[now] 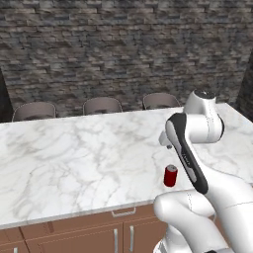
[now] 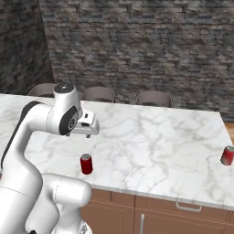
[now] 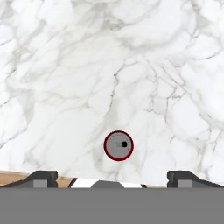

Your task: Four empty soda cans are scattered around the kitchen. Gather all the cans and cluster them next to the stove for recycling.

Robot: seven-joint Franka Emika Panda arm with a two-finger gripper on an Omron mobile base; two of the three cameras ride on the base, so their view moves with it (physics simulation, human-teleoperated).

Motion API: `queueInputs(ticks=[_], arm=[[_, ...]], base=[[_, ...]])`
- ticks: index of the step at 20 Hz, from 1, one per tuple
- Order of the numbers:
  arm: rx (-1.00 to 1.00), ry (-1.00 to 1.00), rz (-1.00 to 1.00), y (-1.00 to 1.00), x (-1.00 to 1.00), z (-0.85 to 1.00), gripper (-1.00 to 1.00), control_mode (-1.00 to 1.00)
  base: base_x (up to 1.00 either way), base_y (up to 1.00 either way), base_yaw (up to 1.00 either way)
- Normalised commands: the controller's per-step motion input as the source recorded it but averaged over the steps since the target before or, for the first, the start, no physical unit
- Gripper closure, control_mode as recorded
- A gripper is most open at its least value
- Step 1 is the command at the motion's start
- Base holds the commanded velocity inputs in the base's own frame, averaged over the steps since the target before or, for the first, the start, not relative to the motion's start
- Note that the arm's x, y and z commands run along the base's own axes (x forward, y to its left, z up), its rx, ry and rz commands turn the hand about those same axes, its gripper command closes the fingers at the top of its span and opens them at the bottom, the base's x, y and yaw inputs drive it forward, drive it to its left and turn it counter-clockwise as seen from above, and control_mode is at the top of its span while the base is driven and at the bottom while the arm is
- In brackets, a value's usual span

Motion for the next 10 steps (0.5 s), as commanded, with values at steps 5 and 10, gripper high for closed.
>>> queueInputs(ticks=[5, 10], arm=[[0.0, 0.01, 0.0, 0.0, -0.12, -0.28, -1.0, -1.0], [0.0, 0.03, 0.0, 0.0, -0.03, -0.19, -1.0, -1.0]], base=[[0.0, 0.0, 0.0], [0.0, 0.0, 0.0]])
